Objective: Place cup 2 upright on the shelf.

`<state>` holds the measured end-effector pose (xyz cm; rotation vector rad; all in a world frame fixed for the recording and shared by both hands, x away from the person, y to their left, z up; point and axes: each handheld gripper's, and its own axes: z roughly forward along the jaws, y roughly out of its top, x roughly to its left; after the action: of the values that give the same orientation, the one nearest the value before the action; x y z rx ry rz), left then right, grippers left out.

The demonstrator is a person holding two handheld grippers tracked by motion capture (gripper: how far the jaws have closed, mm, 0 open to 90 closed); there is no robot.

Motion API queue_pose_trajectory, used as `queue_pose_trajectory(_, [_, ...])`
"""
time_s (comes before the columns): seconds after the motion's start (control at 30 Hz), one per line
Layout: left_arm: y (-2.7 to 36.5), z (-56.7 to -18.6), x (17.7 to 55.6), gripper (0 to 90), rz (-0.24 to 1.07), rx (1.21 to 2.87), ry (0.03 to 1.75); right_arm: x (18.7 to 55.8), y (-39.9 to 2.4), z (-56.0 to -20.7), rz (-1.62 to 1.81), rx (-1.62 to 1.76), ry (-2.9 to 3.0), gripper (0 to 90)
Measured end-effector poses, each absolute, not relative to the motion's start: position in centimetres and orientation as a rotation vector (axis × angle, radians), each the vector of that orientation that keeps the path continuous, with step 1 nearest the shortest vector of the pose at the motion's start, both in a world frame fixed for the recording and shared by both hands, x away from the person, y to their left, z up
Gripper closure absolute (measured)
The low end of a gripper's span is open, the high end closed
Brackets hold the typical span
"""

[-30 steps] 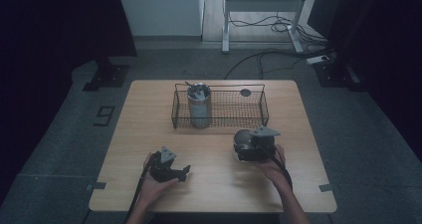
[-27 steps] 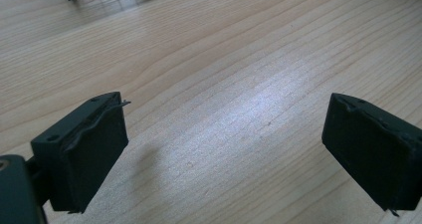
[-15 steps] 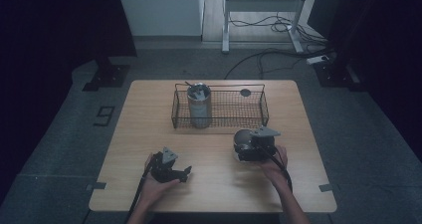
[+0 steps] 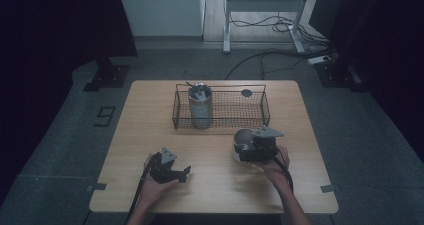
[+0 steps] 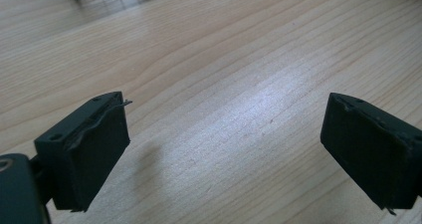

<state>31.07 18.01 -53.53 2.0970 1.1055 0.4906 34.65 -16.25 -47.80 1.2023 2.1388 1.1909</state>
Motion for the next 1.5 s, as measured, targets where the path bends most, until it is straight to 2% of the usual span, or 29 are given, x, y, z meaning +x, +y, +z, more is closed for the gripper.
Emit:
queue_pose_trajectory(0.93, [16.8,-53.5,30.5,6.1,0.458,2.120,1.050,36.5,-17.6,-40.5,1.239,1.269,2.051,5.9])
queue_pose_trajectory(1.5, [16.7,-53.6,30.5,6.3,0.448,2.127,1.047,38.6,-17.6,-38.8,1.226,1.284,2.047,6.0])
